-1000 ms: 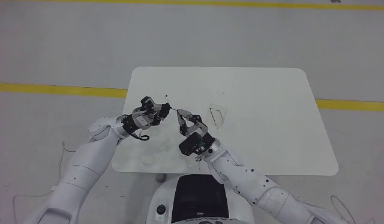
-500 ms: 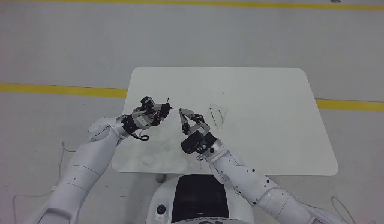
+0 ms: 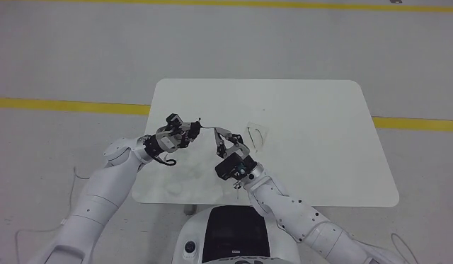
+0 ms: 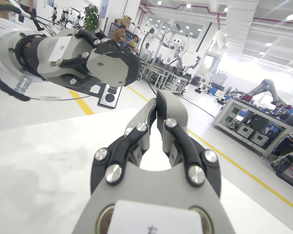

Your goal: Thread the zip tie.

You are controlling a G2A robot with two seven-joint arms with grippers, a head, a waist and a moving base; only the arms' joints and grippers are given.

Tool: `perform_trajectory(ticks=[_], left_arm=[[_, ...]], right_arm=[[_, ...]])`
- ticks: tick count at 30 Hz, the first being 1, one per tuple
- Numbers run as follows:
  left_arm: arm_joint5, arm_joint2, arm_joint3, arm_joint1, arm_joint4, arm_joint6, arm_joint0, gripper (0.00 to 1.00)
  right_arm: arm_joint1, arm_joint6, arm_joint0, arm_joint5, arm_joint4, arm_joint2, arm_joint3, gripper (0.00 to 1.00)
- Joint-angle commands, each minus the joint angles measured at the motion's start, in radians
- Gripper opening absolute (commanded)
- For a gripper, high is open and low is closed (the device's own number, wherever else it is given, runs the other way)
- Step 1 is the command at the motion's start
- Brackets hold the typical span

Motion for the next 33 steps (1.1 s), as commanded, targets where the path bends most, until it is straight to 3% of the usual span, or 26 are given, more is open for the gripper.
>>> perform_trajectory(ticks=[1,33], left_arm=[[0.0,0.0,0.0,0.0,0.0,0.0,0.0,0.0],[0.0,0.0,0.0,0.0,0.0,0.0,0.0,0.0]], right_arm=[[-0.001,0.002,0.0,0.0,0.0,0.001,0.002,0.0],[-0.011,0.009,-0.008,0.0,0.0,0.026,0.03,0.0]])
